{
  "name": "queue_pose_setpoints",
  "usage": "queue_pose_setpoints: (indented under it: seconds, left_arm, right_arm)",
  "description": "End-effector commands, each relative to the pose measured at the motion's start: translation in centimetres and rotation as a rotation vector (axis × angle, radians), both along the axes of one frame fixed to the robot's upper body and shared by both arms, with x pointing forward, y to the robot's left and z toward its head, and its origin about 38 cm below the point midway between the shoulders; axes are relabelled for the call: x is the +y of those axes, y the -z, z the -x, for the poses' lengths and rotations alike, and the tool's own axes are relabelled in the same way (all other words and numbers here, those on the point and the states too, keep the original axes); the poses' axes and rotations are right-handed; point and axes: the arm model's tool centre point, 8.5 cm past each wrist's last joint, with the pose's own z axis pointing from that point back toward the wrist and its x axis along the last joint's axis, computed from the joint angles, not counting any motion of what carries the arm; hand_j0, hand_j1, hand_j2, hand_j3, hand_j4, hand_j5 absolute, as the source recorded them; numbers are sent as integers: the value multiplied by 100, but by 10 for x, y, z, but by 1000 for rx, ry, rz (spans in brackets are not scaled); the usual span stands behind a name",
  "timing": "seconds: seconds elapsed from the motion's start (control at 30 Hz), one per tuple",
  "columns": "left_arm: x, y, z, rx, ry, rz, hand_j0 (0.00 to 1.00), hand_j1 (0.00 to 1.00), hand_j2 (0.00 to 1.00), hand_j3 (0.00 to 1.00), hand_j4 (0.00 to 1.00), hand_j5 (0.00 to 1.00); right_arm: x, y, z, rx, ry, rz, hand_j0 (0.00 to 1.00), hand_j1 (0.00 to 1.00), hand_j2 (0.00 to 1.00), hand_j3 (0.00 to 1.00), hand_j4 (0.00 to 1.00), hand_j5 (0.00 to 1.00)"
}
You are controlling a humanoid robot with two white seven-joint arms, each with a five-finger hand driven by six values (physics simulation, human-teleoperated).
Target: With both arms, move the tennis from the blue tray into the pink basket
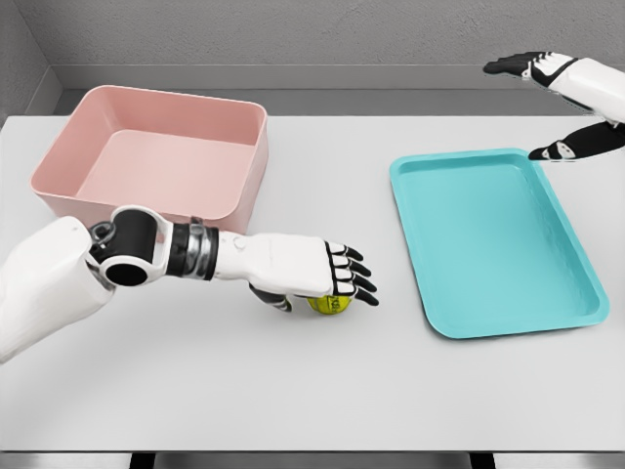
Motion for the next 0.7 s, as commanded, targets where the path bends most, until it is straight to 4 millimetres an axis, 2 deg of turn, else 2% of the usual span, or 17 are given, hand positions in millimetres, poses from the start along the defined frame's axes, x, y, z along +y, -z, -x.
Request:
queue_pose_setpoints:
  seconds: [0.0, 0.2, 0.4, 0.53, 0.67]
  left_arm:
    - [4, 5, -6, 17, -25, -8, 100, 100, 100, 100, 100, 100]
    - [5, 12, -13, 33, -48, -14, 100, 100, 100, 100, 100, 100]
    - [-9, 10, -9, 35, -23, 8, 100, 100, 100, 100, 100, 100]
    - [-14, 10, -8, 36, -14, 13, 100, 100, 100, 100, 100, 100]
    - [-13, 11, -9, 26, -14, 2, 94, 94, 94, 94, 94, 94]
  right_arm:
    - [0, -1, 0, 2, -1, -6, 100, 100, 100, 100, 100, 100]
    - [8, 2, -3, 6, -17, -15, 100, 100, 100, 100, 100, 100]
    - [8, 4, -3, 13, -17, -10, 99, 99, 99, 99, 99, 99]
    - [8, 23, -7, 66, -13, -1, 99, 99, 99, 99, 99, 99]
    - [9, 25, -8, 75, -12, -2, 99, 99, 99, 99, 99, 99]
